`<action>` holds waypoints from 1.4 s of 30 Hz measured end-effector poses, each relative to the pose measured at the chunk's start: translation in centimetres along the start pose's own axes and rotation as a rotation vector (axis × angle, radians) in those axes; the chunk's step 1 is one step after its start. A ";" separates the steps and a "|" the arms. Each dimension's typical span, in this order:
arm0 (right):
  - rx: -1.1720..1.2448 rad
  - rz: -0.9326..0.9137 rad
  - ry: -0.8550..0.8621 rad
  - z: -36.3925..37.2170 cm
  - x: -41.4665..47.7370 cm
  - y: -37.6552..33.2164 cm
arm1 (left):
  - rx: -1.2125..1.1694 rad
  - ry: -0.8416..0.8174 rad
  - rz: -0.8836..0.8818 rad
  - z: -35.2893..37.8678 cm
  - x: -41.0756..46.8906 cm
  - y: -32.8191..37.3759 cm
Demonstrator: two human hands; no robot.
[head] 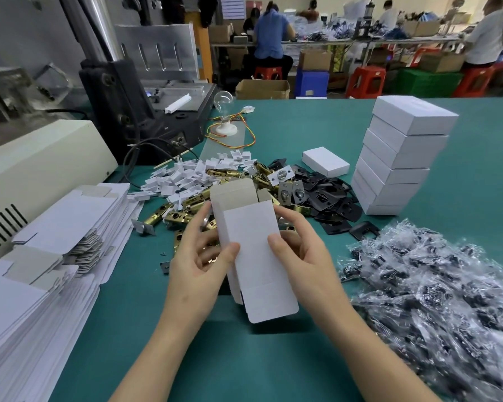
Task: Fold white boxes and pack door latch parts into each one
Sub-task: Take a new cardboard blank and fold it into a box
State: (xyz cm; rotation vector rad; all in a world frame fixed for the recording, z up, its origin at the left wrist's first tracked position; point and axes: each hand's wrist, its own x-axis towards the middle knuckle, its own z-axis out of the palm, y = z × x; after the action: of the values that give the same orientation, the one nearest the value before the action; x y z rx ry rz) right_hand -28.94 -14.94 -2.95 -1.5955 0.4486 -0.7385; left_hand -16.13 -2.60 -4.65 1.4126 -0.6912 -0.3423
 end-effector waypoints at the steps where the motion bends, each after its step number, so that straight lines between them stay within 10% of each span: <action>1: -0.014 -0.012 -0.023 0.0 -0.1 -0.1 | -0.007 -0.013 0.005 0.0 0.0 0.0; 42: -0.026 0.060 -0.105 -0.3 0.4 0.6 | 0.125 -0.056 0.043 -0.4 -0.1 0.0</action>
State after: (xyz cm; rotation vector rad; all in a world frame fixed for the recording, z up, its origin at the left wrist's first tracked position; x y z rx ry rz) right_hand -28.83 -15.51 -3.41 -1.6298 0.4282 -0.6026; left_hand -15.91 -2.21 -4.63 1.5087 -0.7994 -0.3106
